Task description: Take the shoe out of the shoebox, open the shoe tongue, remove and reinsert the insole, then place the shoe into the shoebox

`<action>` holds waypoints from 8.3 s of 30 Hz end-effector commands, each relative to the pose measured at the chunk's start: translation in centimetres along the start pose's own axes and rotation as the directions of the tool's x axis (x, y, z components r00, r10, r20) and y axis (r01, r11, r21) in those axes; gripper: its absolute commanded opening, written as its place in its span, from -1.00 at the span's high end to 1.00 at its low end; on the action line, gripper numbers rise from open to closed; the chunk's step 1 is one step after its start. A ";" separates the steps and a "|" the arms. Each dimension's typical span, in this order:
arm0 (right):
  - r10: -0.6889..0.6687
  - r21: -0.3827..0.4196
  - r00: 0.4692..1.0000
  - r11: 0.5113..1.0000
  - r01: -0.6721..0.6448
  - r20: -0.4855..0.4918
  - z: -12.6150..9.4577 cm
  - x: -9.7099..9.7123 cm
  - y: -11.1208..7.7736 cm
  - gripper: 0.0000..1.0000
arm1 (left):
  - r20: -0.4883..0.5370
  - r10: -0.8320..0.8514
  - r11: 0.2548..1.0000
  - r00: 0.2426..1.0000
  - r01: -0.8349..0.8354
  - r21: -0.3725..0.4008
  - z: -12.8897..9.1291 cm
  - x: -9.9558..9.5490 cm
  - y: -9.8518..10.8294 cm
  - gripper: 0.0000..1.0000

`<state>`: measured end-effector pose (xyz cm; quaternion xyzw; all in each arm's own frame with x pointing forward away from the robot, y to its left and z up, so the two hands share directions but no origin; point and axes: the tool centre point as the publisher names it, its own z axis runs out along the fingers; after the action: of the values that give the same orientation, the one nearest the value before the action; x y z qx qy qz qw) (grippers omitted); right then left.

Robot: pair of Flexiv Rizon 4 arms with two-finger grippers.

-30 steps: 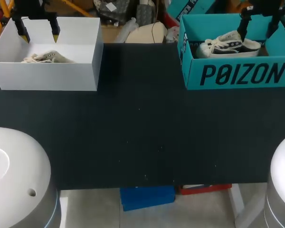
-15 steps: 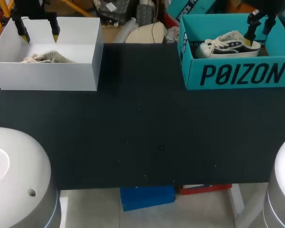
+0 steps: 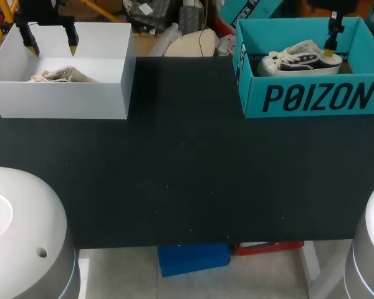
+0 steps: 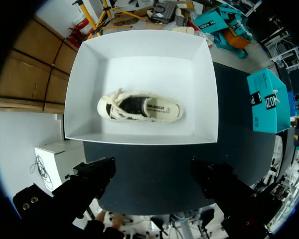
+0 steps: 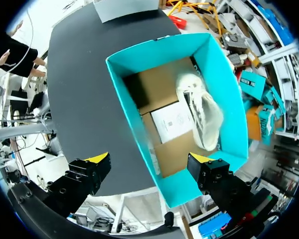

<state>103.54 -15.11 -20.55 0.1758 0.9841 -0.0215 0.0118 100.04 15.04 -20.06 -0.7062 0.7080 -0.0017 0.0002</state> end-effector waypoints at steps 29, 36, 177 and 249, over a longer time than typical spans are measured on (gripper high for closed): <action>-0.322 -0.019 0.946 0.947 0.321 -0.048 12.0 -11.8 3.0 0.00 | 0.000 0.000 1.000 1.000 0.000 -0.001 0.0 0.0 0.0 -1.00; -0.324 -0.017 0.945 0.946 0.324 -0.050 12.8 -13.0 3.4 0.00 | 0.000 0.000 1.000 1.000 0.000 -0.001 0.0 0.0 0.0 -1.00; -0.234 -0.007 0.922 0.969 0.248 0.308 12.5 29.2 24.4 1.00 | 0.000 0.000 1.000 1.000 0.000 -0.001 0.0 0.0 0.0 -1.00; -0.452 -0.463 0.888 0.770 0.439 0.091 4.5 31.1 19.1 -1.00 | 0.000 0.000 1.000 1.000 0.000 -0.001 0.0 0.0 0.0 -1.00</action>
<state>81.31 13.73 -26.53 -0.0692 0.9807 0.1790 0.0364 100.04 15.04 -20.06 -0.7062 0.7080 -0.0017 0.0003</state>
